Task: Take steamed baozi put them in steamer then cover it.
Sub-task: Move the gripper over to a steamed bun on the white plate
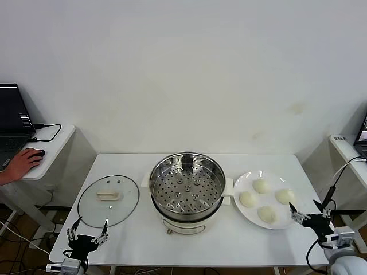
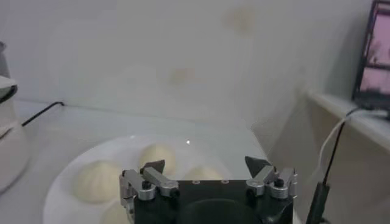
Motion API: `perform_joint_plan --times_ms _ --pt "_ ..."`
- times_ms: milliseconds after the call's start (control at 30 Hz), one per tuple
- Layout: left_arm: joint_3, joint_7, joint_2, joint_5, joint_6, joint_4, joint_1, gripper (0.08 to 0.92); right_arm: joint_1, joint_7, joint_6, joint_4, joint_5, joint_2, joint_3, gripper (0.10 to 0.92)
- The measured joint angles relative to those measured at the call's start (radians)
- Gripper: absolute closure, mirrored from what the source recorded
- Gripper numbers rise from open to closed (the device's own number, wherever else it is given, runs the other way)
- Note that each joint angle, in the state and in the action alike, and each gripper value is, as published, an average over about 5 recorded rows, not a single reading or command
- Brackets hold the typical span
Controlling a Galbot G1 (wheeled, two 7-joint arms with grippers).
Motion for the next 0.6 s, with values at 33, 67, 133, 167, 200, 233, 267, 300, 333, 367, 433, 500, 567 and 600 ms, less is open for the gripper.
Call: perform_joint_plan --times_ms 33,67,133,167,200,233,267,300,333,367,433,500,567,600 --pt "0.0 0.0 -0.001 0.001 0.0 -0.001 0.001 0.177 0.016 -0.011 -0.002 -0.007 -0.009 -0.011 -0.006 0.202" --pt "0.0 0.0 -0.002 0.002 0.0 -0.003 0.001 0.177 0.033 -0.022 -0.004 -0.014 -0.019 -0.022 -0.012 0.202" --pt "0.002 0.0 -0.007 0.006 0.0 -0.008 0.004 0.177 0.102 -0.072 -0.013 -0.046 -0.058 -0.065 -0.042 0.202" --pt "0.004 0.0 -0.009 0.008 0.0 -0.011 0.005 0.177 0.139 -0.1 -0.017 -0.062 -0.079 -0.086 -0.059 0.203" --pt "0.005 0.0 -0.012 0.01 0.0 -0.013 0.007 0.177 0.177 -0.132 -0.02 -0.079 -0.102 -0.107 -0.078 0.203" --pt "0.006 0.0 -0.014 0.012 0.0 -0.015 0.008 0.177 0.216 -0.167 -0.024 -0.097 -0.126 -0.128 -0.098 0.203" --pt "0.006 -0.001 -0.016 0.014 0.0 -0.016 0.01 0.177 0.254 -0.202 -0.026 -0.114 -0.152 -0.147 -0.118 0.203" --pt "0.006 -0.001 -0.018 0.015 0.0 -0.018 0.011 0.177 0.292 -0.241 -0.029 -0.13 -0.178 -0.166 -0.139 0.203" --pt "0.006 -0.001 -0.02 0.016 0.0 -0.019 0.012 0.177 0.329 -0.281 -0.031 -0.146 -0.205 -0.185 -0.16 0.203" --pt "0.005 -0.002 -0.022 0.017 0.0 -0.02 0.013 0.177 0.365 -0.321 -0.034 -0.161 -0.232 -0.202 -0.181 0.202" --pt "0.003 -0.003 -0.024 0.017 -0.001 -0.022 0.015 0.177 0.433 -0.403 -0.038 -0.186 -0.285 -0.235 -0.223 0.202" --pt "0.001 -0.005 -0.026 0.018 -0.001 -0.024 0.017 0.177 0.497 -0.485 -0.04 -0.21 -0.337 -0.264 -0.266 0.203" --pt "-0.002 -0.006 -0.028 0.018 -0.002 -0.027 0.018 0.177 0.557 -0.567 -0.036 -0.232 -0.387 -0.288 -0.312 0.203" --pt "-0.004 -0.006 -0.028 0.019 -0.002 -0.028 0.019 0.177 0.588 -0.608 -0.032 -0.244 -0.412 -0.297 -0.337 0.203"
